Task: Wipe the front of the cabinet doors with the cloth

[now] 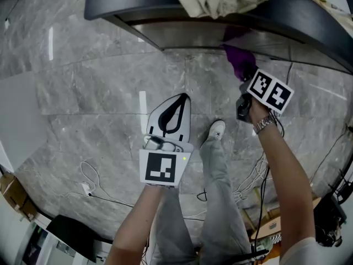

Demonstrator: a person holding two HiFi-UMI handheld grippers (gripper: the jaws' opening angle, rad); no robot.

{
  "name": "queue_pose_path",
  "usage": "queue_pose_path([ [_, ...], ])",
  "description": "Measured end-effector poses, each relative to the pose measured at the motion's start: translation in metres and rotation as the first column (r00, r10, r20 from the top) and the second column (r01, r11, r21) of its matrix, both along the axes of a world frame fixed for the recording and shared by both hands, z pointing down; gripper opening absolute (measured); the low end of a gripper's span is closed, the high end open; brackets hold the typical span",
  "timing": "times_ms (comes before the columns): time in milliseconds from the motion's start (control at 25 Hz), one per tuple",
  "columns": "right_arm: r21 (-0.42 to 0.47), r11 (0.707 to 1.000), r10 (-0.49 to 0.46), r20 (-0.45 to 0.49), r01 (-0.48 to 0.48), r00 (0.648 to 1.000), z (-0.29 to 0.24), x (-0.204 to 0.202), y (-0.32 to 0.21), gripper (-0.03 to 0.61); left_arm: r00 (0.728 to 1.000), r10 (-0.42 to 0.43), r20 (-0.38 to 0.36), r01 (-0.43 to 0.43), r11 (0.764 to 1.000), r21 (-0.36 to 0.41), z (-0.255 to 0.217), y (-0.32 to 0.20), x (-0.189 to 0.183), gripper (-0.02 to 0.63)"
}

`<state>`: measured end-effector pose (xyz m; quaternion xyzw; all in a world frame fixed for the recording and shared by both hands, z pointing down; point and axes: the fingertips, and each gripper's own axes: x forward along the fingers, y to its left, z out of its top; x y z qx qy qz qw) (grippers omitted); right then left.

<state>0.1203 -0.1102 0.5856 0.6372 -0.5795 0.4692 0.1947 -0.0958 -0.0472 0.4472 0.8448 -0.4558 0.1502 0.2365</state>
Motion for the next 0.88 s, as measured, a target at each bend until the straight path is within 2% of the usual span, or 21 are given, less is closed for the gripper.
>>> queue_pose_path([
  [240,-0.054,0.994,-0.090,0.064,0.094,0.994,0.029,-0.130,0.011,0.118,0.999,-0.041,0.021,0.041,0.999,-0.020,0.005,-0.001,-0.083,0.006],
  [440,-0.057,0.967,-0.242,0.080,0.247,0.967,0.044,-0.227,-0.004,0.118,0.999,0.020,0.045,-0.019,0.999,-0.030,0.023,-0.002,-0.135,0.006],
  [520,-0.049,0.959,-0.275,0.085,0.279,0.958,0.050,-0.255,-0.014,0.118,0.998,0.011,0.062,-0.009,0.999,-0.037,0.034,-0.002,-0.157,0.006],
  [680,-0.065,0.948,-0.307,0.057,0.311,0.950,0.073,-0.276,-0.031,0.118,0.994,-0.061,0.086,0.066,0.997,-0.051,0.056,0.002,-0.191,0.006],
  [800,-0.072,0.955,-0.285,0.033,0.286,0.958,0.085,-0.265,-0.042,0.118,0.990,-0.095,0.105,0.101,0.994,-0.047,0.064,0.011,-0.201,0.006],
  [880,-0.068,0.970,-0.233,0.027,0.234,0.972,0.085,-0.249,-0.049,0.118,0.988,-0.098,0.120,0.103,0.994,-0.035,0.065,0.017,-0.203,0.006],
])
